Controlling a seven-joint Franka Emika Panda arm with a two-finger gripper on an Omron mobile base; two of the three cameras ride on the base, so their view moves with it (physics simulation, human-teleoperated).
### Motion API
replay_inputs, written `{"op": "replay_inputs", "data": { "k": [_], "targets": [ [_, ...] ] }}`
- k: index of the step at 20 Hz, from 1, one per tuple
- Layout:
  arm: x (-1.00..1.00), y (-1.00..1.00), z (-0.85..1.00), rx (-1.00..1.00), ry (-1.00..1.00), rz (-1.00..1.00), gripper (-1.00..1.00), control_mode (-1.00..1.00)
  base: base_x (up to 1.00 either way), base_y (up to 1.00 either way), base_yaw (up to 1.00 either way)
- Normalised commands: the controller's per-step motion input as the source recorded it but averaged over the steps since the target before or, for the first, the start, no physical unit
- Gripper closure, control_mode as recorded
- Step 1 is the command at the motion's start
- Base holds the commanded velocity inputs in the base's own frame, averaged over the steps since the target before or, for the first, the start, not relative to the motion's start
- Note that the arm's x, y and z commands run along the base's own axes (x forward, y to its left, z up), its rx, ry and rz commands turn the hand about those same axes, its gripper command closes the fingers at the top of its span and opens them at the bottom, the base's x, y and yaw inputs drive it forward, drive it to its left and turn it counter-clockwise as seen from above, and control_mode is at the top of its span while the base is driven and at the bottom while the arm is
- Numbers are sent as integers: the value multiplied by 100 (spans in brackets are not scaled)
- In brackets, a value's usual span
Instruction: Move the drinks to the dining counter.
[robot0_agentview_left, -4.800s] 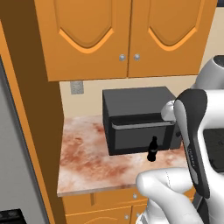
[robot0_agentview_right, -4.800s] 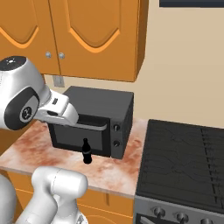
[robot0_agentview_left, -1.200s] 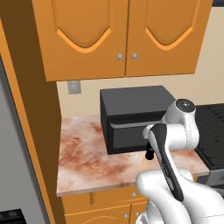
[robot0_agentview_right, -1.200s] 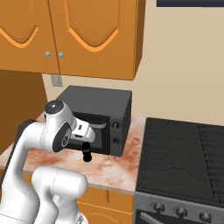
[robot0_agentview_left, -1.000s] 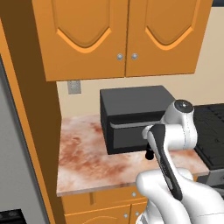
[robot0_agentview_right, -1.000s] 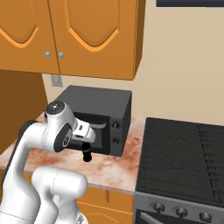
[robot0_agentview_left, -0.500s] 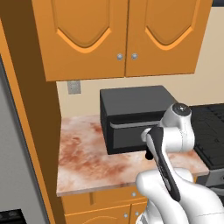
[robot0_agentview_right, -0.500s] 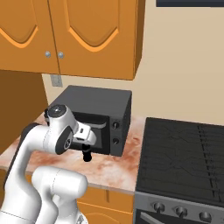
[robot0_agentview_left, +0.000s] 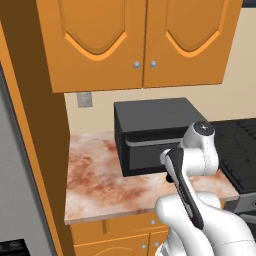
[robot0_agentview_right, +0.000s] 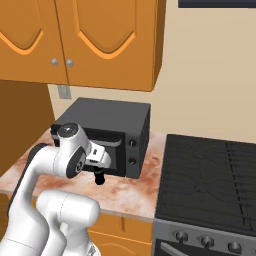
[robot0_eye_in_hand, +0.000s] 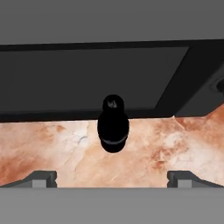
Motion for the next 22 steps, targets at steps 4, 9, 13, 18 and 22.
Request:
{"op": "replay_inputs", "data": {
  "k": [4,9,13,18,22],
  "targets": [
    [20,0,-25,0,0,0,-100,-100,0,0,0],
    [23,0,-23,0,0,0,-100,-100,0,0,0],
    [24,0,-19,0,-1,0,-100,-100,0,0,0],
    [20,0,-20,0,0,0,-100,-100,0,0,0],
    [1,0,-21,0,0,0,-100,-100,0,0,0]
  ]
}}
